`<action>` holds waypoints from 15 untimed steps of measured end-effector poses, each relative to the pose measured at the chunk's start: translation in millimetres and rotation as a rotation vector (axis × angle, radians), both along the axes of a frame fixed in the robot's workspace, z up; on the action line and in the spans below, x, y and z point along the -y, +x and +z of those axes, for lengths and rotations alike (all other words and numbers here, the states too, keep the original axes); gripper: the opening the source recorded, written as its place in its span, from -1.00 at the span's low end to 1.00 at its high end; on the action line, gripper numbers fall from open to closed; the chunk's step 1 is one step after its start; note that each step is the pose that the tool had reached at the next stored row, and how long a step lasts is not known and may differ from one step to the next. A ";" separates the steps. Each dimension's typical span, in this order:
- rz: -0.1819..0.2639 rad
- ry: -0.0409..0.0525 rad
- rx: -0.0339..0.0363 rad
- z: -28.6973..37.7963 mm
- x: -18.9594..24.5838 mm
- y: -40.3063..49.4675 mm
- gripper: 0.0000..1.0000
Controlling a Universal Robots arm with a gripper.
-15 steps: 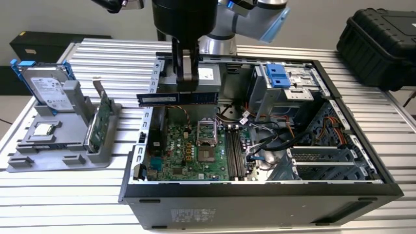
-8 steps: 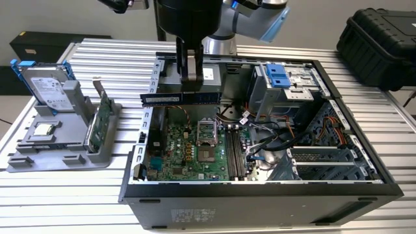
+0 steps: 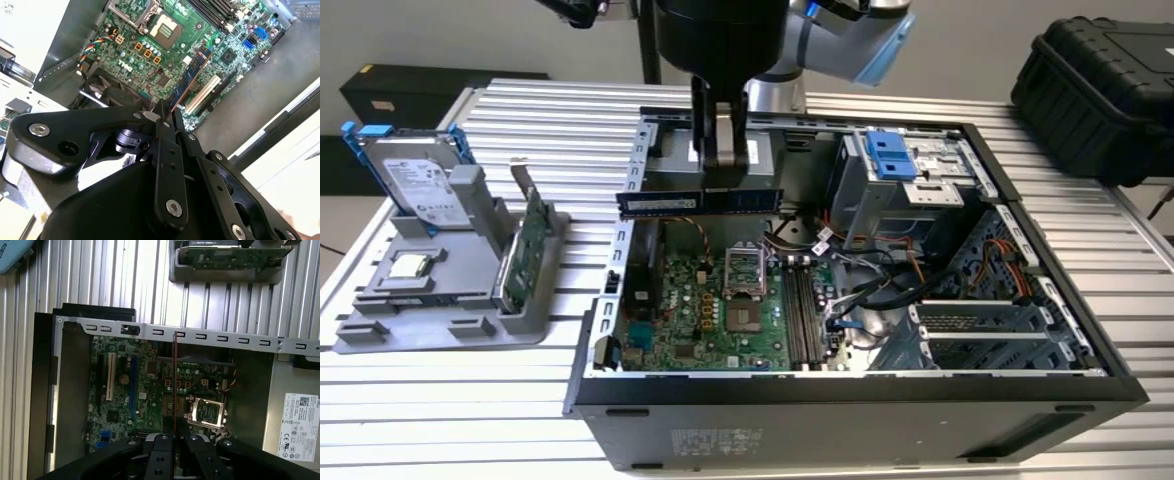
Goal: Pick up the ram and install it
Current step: 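Pick up the ram and move it above insertion slot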
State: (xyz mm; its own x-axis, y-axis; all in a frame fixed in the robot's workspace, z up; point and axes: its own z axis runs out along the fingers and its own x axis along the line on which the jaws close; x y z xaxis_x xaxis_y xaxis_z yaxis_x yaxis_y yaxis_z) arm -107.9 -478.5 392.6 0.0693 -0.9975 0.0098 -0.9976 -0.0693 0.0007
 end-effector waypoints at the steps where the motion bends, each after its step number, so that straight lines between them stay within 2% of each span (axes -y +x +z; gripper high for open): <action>1: 0.000 0.0000 0.0000 0.0 0.0 0.8 -1.00; 15: 0.000 0.0000 0.0000 0.0 0.0 12.3 -1.00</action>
